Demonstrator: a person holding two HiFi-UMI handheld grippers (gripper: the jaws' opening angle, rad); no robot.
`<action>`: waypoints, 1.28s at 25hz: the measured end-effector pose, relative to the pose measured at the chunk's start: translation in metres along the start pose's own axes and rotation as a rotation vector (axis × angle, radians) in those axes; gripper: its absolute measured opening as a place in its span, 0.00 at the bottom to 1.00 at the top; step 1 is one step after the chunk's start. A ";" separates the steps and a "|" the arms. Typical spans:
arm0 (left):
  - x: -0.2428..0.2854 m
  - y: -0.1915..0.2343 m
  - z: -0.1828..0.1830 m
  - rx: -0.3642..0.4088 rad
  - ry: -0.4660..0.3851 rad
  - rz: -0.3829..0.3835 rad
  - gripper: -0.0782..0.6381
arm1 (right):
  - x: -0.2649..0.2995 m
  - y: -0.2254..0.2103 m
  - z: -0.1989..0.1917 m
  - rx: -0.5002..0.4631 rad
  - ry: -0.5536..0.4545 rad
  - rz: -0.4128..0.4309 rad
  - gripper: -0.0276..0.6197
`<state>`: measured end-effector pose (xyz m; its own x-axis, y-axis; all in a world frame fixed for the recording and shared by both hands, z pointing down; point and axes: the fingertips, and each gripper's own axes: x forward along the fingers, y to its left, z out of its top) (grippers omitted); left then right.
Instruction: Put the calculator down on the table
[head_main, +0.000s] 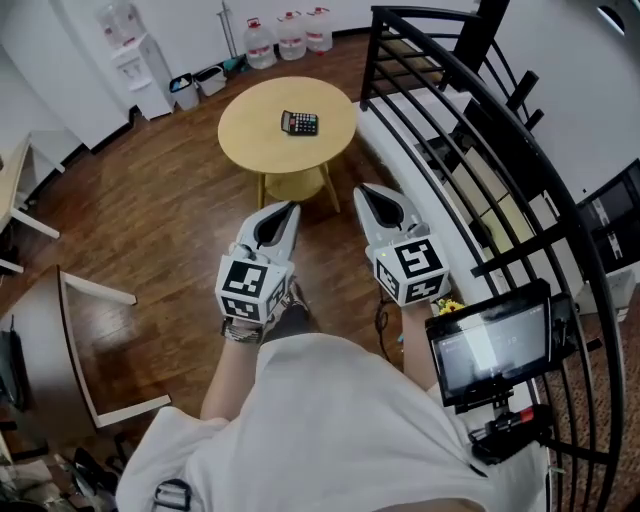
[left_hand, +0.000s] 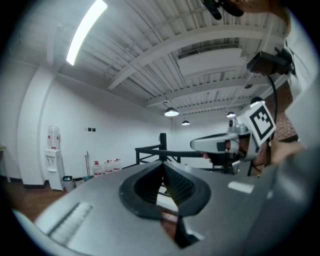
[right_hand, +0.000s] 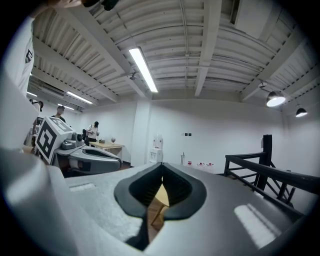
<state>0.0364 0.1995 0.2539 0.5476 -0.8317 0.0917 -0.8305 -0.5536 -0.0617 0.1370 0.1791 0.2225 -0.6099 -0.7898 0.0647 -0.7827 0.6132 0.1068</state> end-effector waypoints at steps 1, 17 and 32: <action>-0.005 -0.007 0.001 0.005 0.002 -0.003 0.12 | -0.008 0.004 0.000 0.003 0.000 0.001 0.05; -0.071 -0.025 0.015 0.066 -0.008 -0.009 0.12 | -0.038 0.053 0.015 0.038 0.009 0.030 0.06; -0.093 0.017 0.020 -0.014 -0.020 -0.021 0.12 | -0.021 0.067 0.036 0.055 0.007 -0.026 0.06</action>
<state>-0.0265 0.2665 0.2241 0.5669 -0.8206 0.0725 -0.8200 -0.5705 -0.0465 0.0931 0.2375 0.1925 -0.5888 -0.8053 0.0694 -0.8039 0.5924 0.0534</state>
